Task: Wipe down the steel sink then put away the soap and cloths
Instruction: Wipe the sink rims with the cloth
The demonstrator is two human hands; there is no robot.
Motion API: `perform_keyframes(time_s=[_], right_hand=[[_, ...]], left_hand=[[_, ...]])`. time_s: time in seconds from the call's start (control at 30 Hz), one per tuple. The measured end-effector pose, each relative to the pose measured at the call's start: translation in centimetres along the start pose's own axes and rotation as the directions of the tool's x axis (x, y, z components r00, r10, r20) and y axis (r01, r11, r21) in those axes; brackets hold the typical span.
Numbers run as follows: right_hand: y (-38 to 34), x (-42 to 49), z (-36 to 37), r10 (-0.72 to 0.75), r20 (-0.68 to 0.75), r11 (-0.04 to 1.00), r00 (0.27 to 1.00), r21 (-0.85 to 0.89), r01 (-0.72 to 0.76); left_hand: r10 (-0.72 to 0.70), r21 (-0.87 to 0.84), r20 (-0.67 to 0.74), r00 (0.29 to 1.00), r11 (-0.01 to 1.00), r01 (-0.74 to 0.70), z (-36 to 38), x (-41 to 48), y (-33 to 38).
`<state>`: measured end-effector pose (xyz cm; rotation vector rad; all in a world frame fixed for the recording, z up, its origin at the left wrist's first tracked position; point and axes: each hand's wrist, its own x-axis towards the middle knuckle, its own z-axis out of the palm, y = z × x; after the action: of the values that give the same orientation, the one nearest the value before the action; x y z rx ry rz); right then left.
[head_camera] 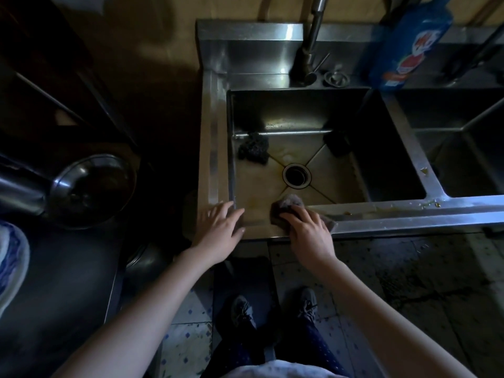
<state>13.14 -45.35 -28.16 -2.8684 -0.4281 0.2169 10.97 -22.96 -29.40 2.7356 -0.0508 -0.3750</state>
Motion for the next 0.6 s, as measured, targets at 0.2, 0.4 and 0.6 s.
perform_keyframes(time_s=[0.2, 0.4, 0.6], right_hand=[[6.6, -1.1, -1.9, 0.194, -0.02, 0.98, 0.981, -0.042, -0.195], [6.8, -0.5, -2.2, 0.239, -0.01, 0.97, 0.971, 0.039, -0.238], [4.6, -0.1, -0.9, 0.115, 0.043, 0.992, 0.993, 0.04, -0.116]], left_hand=[[0.029, 0.065, -0.001, 1.0, 0.997, -0.029, 1.3, 1.5, 2.1], [0.029, 0.048, 0.076, 0.997, 0.998, -0.032, 1.7, 2.7, 4.4], [0.016, 0.042, 0.145, 0.989, 0.999, -0.022, 2.1, 3.5, 7.5]])
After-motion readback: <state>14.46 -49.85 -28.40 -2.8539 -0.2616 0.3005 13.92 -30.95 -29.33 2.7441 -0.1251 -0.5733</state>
